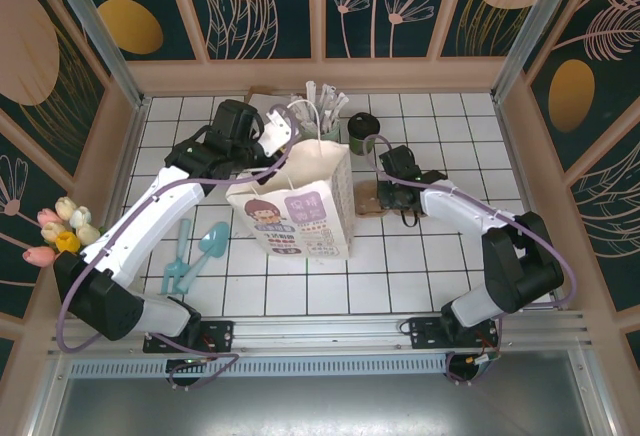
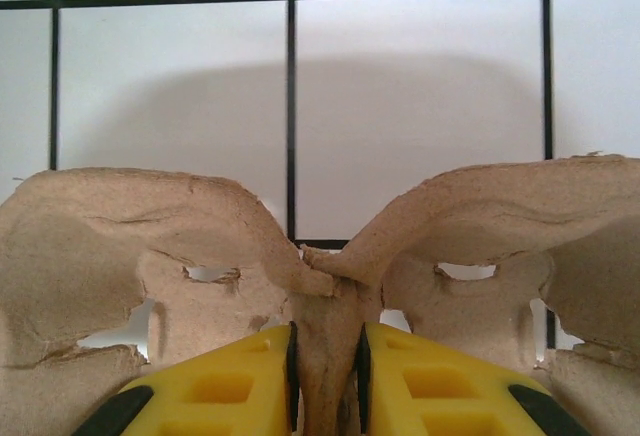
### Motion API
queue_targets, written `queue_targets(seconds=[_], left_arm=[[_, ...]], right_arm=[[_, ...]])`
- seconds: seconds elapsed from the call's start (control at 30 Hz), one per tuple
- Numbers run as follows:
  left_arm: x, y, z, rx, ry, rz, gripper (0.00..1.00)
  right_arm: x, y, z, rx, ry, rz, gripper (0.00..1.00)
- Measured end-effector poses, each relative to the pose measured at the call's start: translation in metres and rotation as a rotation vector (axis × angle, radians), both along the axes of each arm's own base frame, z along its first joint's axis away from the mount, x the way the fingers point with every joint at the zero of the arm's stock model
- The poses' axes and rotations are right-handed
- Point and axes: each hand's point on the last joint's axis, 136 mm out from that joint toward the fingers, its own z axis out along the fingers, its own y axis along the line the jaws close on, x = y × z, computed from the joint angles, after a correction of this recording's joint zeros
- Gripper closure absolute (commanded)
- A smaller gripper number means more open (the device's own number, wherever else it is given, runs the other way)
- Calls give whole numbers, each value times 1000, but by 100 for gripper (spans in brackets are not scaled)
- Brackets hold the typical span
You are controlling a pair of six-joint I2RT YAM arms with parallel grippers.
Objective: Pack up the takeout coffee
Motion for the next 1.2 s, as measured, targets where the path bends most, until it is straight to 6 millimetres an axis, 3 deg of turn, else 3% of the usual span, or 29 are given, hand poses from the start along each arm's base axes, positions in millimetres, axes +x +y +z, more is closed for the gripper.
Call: queue_targets(seconds=[0.27,0.5,0.57,0.77,0.93,1.1,1.2], left_arm=[[14,21,2,-83,121,328,100],[17,31,-2,-103,194,473,99],[16,35,1,-96,201,498,95],[8,42,11,-78,216,521,88],[3,39,11,-88,242,501,88],[0,32,10,-93,254,451,92],[0,27,11,-96,254,411,95]], right_arm=[[4,-15,-1,-23,4,-18,77],[4,-15,-1,-30,5,4,76],[4,-16,-1,-32,5,7,77],[0,-23,-9,-38,24,-3,77],[-6,-21,-17,-24,46,20,76],[-9,-19,-21,-12,60,24,59],[-10,-20,-23,-1,68,-5,57]])
